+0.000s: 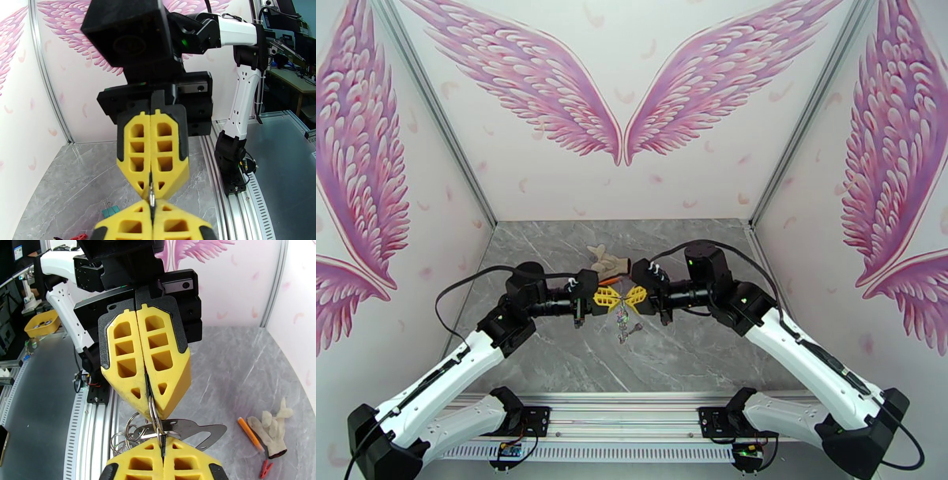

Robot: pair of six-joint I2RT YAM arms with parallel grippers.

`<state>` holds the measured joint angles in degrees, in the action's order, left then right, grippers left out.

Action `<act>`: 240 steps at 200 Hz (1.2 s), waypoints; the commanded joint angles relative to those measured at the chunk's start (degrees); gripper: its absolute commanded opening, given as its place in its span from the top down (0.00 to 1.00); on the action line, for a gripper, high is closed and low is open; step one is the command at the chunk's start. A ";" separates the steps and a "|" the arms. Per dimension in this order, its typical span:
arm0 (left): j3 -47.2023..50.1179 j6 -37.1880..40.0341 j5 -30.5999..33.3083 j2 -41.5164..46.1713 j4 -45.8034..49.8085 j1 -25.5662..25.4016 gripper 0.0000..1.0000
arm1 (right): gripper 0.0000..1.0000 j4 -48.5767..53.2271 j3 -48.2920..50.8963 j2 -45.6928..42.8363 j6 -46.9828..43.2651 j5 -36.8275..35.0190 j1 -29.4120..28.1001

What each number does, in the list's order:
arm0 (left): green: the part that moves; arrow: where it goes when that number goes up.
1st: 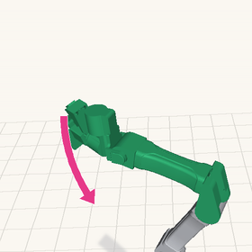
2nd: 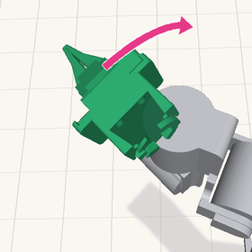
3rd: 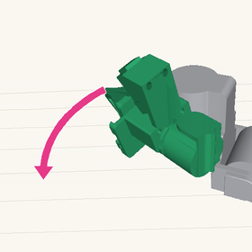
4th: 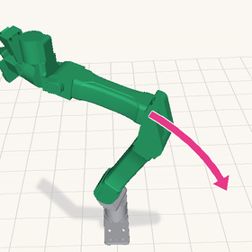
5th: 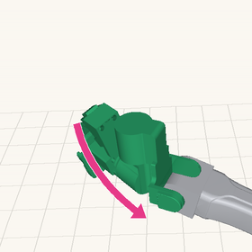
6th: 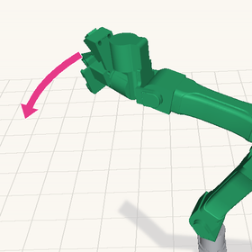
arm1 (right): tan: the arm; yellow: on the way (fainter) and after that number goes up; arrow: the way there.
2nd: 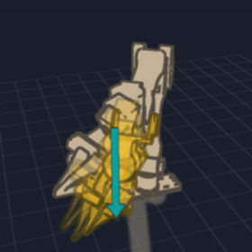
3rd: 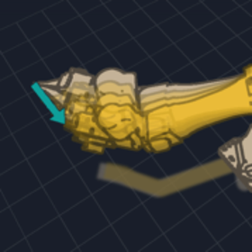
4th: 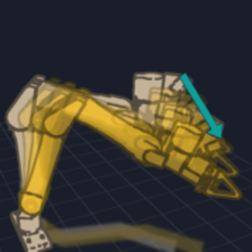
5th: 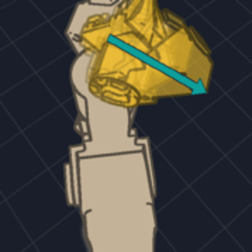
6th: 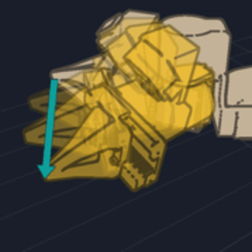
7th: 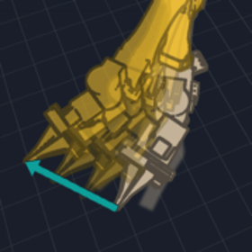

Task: Remove the keys from the keyring

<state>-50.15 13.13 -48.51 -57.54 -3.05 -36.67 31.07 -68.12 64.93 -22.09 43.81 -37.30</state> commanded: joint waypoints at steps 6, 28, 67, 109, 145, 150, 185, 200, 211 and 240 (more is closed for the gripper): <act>0.21 -0.53 -0.95 1.55 -3.86 -0.51 1.00 | 1.00 -0.98 2.17 -1.03 0.29 -2.20 -0.68; 0.62 -1.73 -1.72 1.42 -6.26 -0.77 1.00 | 1.00 -0.81 2.60 -0.76 -0.07 -1.98 -0.97; 0.43 -1.87 -0.34 0.87 -5.84 -0.95 1.00 | 1.00 -1.71 4.07 -1.06 1.02 -5.87 -1.02; 2.09 -3.46 11.96 3.63 0.00 -0.36 1.00 | 1.00 -4.64 10.21 -6.80 8.96 -16.76 0.03; 4.21 -12.08 26.70 3.98 4.44 0.63 1.00 | 1.00 -7.60 16.14 -9.24 21.49 -20.65 0.54; 4.73 -13.95 28.85 4.08 4.60 0.96 1.00 | 1.00 -8.85 17.47 -9.45 23.67 -20.74 0.63; 8.67 -24.37 39.95 5.39 5.96 2.68 1.00 | 1.00 -17.69 28.36 -9.53 39.12 -18.71 0.51; 10.83 -27.02 43.06 6.56 6.30 3.30 1.00 | 1.00 -23.80 34.17 -9.88 45.07 -17.63 0.32; 12.84 -29.39 46.44 7.38 6.63 3.81 1.00 | 1.00 -27.53 38.05 -9.80 48.76 -18.05 -0.61; 19.13 -34.81 50.31 10.59 3.96 5.60 1.00 | 1.00 -31.02 44.75 -9.51 54.50 -21.86 -3.60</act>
<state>-35.22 -14.57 -4.99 -50.26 2.48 -32.21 8.19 -27.24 55.61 22.50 24.91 -38.68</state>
